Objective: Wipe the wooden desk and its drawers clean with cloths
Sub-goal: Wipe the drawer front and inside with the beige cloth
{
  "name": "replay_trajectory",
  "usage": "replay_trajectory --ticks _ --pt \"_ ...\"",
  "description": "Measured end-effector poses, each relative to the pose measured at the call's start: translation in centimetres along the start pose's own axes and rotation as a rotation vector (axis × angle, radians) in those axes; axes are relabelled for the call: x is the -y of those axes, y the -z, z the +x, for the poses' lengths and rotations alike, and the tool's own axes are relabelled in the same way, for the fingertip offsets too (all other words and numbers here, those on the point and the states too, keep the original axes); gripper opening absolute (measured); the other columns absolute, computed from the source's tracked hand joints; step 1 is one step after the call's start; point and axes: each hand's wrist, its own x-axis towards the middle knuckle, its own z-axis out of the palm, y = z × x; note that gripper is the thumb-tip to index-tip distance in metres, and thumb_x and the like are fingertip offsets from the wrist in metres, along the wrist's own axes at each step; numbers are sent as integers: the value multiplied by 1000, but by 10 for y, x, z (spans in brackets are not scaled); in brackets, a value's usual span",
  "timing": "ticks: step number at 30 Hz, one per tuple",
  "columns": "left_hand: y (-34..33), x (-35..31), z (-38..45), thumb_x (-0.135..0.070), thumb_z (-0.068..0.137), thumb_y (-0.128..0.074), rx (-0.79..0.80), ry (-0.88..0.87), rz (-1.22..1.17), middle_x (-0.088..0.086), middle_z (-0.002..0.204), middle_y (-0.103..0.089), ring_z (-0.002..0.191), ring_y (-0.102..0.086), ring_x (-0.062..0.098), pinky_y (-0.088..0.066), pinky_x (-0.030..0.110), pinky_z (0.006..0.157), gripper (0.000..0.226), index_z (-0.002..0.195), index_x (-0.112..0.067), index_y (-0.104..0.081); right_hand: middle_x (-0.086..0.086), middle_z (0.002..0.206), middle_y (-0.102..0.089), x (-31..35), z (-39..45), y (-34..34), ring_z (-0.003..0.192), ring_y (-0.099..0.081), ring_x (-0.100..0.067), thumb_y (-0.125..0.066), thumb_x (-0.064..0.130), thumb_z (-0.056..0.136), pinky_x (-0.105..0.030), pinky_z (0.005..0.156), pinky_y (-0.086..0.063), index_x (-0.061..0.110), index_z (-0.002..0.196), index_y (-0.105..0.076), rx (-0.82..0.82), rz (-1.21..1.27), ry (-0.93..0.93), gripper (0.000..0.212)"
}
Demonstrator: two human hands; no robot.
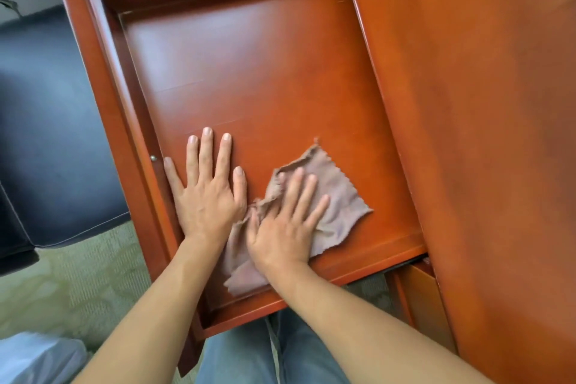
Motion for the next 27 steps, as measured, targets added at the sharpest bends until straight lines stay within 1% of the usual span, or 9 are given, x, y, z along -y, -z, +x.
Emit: replay_trajectory --ticks 6,8,12,14,16,19,22,24,27 --pt "-2 1 -1 -46 106 -27 -8 -17 7 -1 175 -10 161 -5 21 -4 62 126 62 166 -31 -17 -12 171 -1 -30 56 12 158 2 -34 -33 50 97 -66 121 -11 13 163 -12 -22 -112 316 79" --pt "0 0 -1 -46 106 -27 4 -11 4 -1 175 -9 161 -4 21 -3 62 127 63 166 -32 -17 -9 171 -6 -47 103 24 158 -3 -31 -33 51 96 -63 122 -11 14 163 -17 -79 -140 260 77" --pt "0 -2 0 -46 106 -27 20 -7 11 -1 175 -8 161 -2 21 -4 63 126 63 166 -31 -15 -9 171 -5 -31 189 47 157 -3 -33 -23 52 94 -64 121 -6 11 162 -17 -105 -106 -74 80" --pt "0 -3 0 -45 104 -27 17 -1 3 -1 175 -8 161 -2 21 -7 64 125 64 165 -30 -13 -10 171 -3 -2 198 49 157 0 -35 -22 51 93 -64 121 -4 9 162 -17 -96 -80 -75 81" --pt "0 -1 -1 -47 99 -30 20 -18 2 1 175 -8 161 -3 22 -8 65 125 71 164 -25 -9 -10 171 -7 17 182 42 158 -3 -32 -28 50 95 -62 122 -7 10 162 -19 -99 -124 173 78" --pt "-2 5 -1 -74 90 -23 55 -74 64 3 175 -2 161 1 26 3 62 126 92 166 -26 -6 -9 171 -10 6 138 33 158 -5 -27 -38 43 97 -57 124 -12 12 162 -21 -52 -222 582 74" --pt "-1 4 -2 -57 102 -23 46 -76 54 3 175 -2 161 -1 26 -7 66 125 72 167 -27 -13 -6 171 -10 -27 121 38 158 -4 -23 -34 43 98 -54 126 -11 12 162 -23 19 -219 732 71" --pt "2 0 1 -46 107 -25 34 -40 7 2 175 -5 161 -3 24 -10 66 124 63 167 -28 -15 -4 172 -7 -43 130 45 158 -1 -20 -32 45 100 -51 127 -12 11 161 -25 40 -233 689 70" --pt "9 -6 3 -46 106 -31 60 -21 -27 1 174 -6 161 0 23 -6 65 125 64 166 -29 -17 -7 171 -10 -33 161 54 158 -8 -24 -31 41 98 -49 127 -15 1 156 -29 -59 -159 268 71"
